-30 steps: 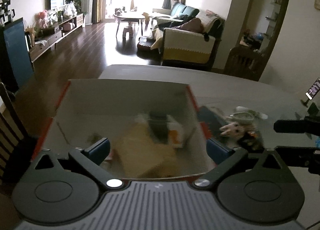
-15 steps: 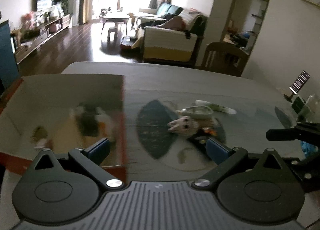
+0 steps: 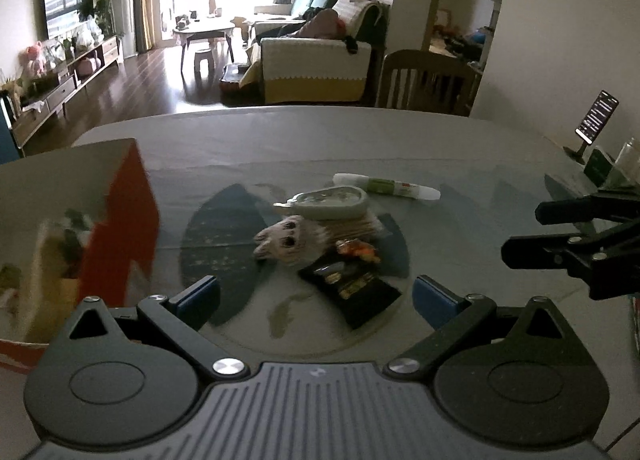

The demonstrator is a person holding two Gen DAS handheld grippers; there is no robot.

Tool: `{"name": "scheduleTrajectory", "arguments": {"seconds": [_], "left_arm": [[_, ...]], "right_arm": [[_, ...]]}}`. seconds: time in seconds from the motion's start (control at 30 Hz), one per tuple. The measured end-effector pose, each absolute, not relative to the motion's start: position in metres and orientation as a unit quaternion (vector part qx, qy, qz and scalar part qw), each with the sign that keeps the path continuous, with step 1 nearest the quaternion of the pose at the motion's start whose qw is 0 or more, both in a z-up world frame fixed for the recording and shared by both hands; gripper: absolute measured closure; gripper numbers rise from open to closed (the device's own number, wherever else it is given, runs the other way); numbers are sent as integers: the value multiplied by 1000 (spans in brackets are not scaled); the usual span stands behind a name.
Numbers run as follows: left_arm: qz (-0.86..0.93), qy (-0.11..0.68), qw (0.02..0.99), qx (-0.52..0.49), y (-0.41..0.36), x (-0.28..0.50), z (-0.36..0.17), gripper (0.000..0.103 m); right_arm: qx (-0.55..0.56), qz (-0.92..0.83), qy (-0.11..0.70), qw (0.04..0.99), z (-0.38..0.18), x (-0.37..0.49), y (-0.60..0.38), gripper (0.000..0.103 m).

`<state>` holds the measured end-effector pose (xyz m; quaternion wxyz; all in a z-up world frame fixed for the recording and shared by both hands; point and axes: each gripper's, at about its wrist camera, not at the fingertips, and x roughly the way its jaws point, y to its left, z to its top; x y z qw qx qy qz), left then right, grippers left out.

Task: Organize objects
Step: 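Move both tools back over the table items, then grasp the white glue stick with the right tool while the left tool grasps the black snack packet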

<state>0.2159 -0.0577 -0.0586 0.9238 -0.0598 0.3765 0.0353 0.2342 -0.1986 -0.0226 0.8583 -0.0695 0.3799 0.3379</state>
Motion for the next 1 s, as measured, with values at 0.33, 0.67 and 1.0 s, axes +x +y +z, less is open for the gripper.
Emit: {"name": "scheduleTrajectory", "arguments": {"seconds": [0.33, 0.67, 1.0], "left_arm": [[78, 404, 908, -77, -77, 253, -92, 0], [113, 436, 890, -75, -87, 283, -123, 0], [123, 434, 890, -68, -92, 291, -135, 1]], "right_arm": [[-109, 319, 387, 858, -52, 304, -196, 19], [-144, 341, 394, 842, -84, 363, -172, 19], [-170, 365, 396, 825, -110, 386, -148, 22]]}}
